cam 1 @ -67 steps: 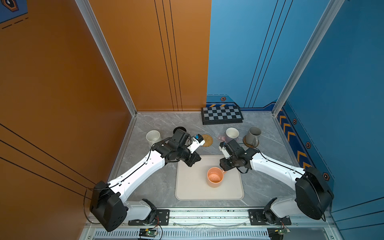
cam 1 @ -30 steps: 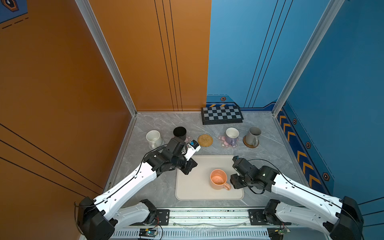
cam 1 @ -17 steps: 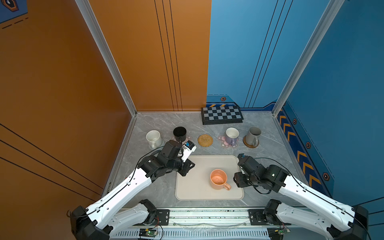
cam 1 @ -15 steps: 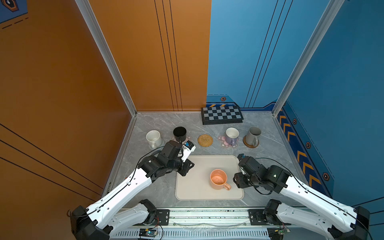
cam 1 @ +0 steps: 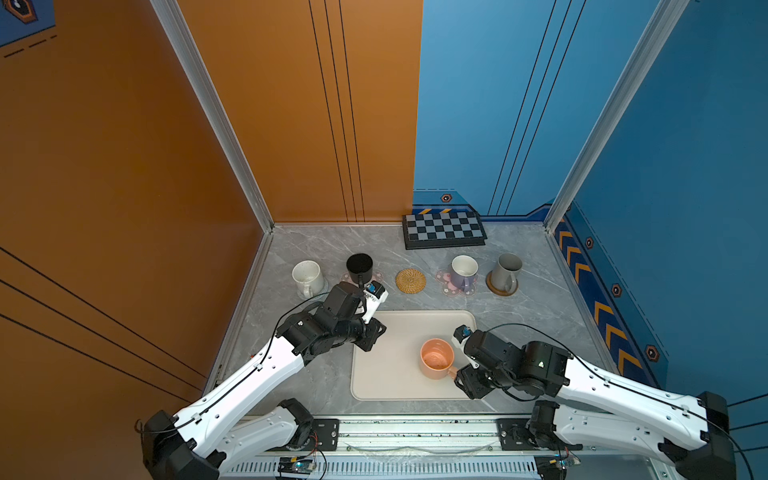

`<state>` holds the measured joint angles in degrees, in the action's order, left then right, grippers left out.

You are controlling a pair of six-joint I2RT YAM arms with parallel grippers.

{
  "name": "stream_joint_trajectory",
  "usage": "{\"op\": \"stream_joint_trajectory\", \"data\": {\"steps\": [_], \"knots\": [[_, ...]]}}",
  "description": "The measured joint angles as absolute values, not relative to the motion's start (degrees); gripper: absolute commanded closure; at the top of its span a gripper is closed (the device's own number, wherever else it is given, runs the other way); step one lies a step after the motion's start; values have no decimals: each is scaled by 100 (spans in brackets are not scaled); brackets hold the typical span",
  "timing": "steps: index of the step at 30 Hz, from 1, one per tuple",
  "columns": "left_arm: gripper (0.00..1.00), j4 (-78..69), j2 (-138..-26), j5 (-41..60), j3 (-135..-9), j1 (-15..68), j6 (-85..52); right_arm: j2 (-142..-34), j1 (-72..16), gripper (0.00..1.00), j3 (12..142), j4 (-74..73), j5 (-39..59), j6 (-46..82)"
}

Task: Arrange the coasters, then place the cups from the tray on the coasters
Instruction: 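Lower the right gripper onto the pink mug rim and close it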

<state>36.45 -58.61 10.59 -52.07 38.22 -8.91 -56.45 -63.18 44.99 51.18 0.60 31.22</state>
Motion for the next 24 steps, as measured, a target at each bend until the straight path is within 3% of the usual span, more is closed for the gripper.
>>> {"op": "stream_joint_trajectory", "data": {"steps": [12, 24], "knots": [[72, 3645, -5876, 1050, -5207, 3822, -1000, -6667, -6379, 43, 4587, 4823, -200, 2801], [72, 3642, -6101, 1052, -5207, 3822, -1037, -6993, -6104, 47, 4644, 4556, -169, 2528]]}}
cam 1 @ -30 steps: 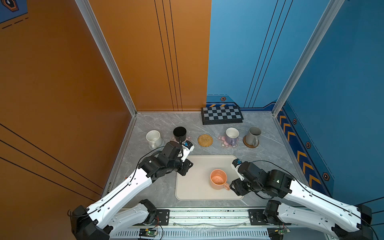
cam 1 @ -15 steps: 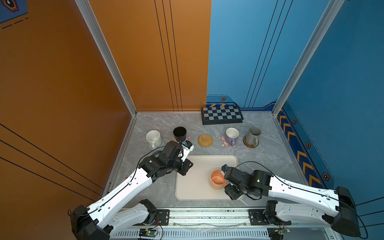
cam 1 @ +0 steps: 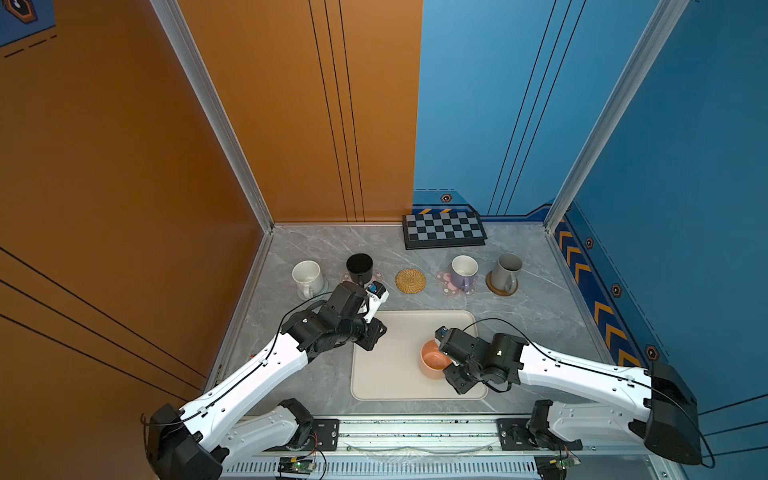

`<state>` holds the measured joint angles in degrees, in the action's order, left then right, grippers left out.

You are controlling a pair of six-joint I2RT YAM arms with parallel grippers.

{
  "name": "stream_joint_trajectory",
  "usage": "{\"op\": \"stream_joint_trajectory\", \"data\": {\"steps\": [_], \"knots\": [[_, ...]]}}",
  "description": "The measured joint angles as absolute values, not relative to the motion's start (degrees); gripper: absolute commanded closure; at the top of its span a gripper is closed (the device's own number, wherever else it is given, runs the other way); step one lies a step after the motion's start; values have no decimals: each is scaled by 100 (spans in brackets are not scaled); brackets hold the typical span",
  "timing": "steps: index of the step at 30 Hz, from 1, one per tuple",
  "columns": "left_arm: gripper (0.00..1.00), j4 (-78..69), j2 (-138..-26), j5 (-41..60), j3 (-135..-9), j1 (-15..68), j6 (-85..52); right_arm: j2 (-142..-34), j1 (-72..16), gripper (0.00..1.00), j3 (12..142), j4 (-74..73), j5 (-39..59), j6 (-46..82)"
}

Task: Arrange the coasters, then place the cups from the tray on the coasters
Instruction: 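Lower the right gripper onto the pink mug rim and close it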

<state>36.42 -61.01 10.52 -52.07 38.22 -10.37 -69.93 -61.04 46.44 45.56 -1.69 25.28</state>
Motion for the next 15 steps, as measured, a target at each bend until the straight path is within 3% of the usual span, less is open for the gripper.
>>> {"op": "stream_joint_trajectory", "data": {"steps": [15], "knots": [[73, 3422, -6176, 1059, -5100, 3822, -1105, -7328, -6104, 68, 4633, 4322, -40, 2523]]}}
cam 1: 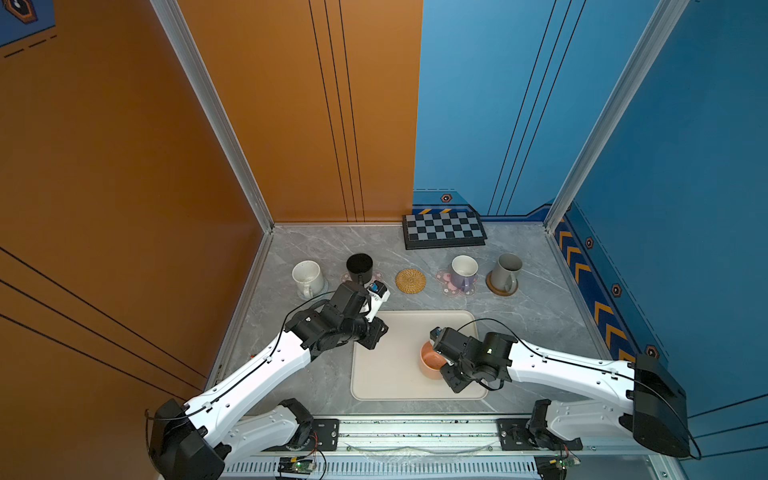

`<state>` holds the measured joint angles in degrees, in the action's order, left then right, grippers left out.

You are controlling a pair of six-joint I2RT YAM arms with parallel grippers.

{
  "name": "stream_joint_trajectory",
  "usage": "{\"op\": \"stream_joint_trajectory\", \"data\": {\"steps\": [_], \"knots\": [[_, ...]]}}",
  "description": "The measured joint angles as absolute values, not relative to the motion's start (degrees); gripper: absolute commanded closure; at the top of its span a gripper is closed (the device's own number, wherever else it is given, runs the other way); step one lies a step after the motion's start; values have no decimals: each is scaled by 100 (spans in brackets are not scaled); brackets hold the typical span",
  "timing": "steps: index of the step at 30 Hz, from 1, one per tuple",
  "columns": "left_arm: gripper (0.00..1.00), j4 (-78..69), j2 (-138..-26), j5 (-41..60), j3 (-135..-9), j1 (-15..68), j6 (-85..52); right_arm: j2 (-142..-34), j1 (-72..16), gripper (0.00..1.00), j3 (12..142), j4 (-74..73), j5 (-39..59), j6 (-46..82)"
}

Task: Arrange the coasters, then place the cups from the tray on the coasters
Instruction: 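Lower the right gripper onto the pink mug rim and close it, then lift the pink mug with the right gripper and carry it toward the far coasters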

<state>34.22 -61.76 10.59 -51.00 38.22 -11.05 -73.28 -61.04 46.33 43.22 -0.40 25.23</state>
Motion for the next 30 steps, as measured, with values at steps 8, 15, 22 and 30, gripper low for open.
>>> {"op": "stream_joint_trajectory", "data": {"steps": [8, 15, 22, 30], "knots": [[73, 3330, -6257, 1096, -5024, 3822, -1149, -7330, -6110, 83, 4609, 4281, -1, 2547], [73, 3277, -6274, 1094, -4958, 3822, -1170, -7358, -6110, 98, 4613, 4283, -25, 2552], [73, 3271, -6274, 934, -4899, 3793, -1347, -7408, -6112, 100, 4674, 4285, -158, 2569], [73, 3271, -6165, 301, -4770, 3680, -1804, -7553, -6066, 100, 4875, 4300, -349, 2571]]}}
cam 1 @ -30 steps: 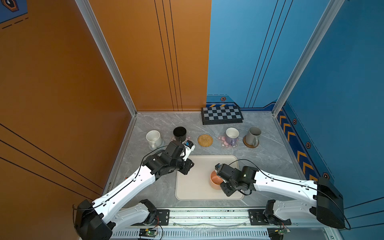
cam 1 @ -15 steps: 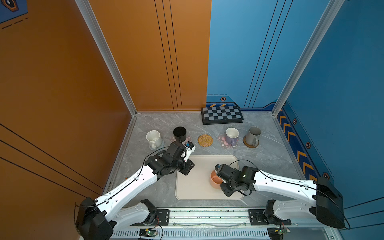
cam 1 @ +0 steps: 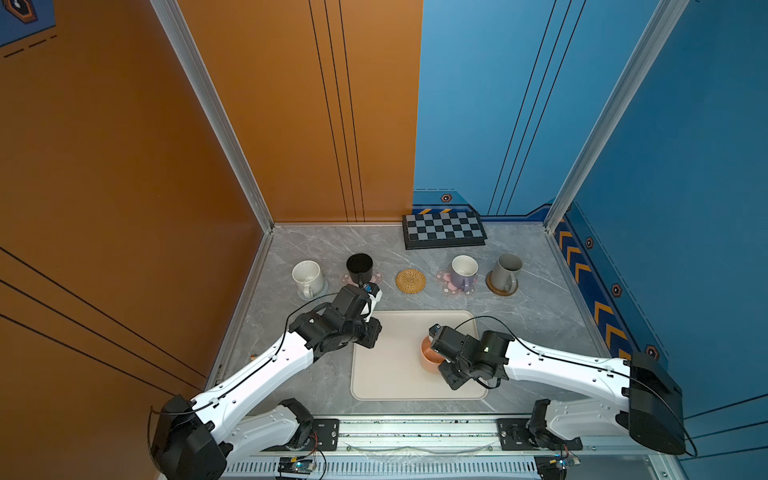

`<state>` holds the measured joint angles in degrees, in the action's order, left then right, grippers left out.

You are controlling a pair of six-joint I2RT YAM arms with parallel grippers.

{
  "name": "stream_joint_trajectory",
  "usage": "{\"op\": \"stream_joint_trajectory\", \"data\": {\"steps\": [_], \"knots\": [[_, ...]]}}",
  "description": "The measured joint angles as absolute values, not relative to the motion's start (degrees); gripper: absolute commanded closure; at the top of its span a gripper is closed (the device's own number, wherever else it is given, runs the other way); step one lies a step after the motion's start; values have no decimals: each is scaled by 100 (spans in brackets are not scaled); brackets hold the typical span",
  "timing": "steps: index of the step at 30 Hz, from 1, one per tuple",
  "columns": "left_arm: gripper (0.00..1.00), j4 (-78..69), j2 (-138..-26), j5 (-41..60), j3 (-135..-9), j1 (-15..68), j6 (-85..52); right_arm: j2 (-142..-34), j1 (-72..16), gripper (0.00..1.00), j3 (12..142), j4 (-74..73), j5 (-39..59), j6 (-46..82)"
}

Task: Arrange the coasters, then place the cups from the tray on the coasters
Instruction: 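Lift the pink mug with the right gripper and carry it toward the far coasters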

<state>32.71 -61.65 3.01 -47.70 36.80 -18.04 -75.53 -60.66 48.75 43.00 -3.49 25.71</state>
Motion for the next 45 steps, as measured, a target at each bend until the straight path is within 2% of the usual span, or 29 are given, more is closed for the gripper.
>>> {"op": "stream_joint_trajectory", "data": {"steps": [16, 27, 45], "knots": [[73, 3323, -5894, -104, -4434, 3544, -2154, -8748, -5443, 100, 6296, 4296, -421, 2526], [73, 3369, -5673, -132, -4101, 3520, -2342, -9883, -4622, 100, 7662, 4303, -473, 2477], [75, 3103, -6259, -102, -4077, 3315, -2346, -11098, -4154, 100, 9212, 4324, -803, 2469]]}}
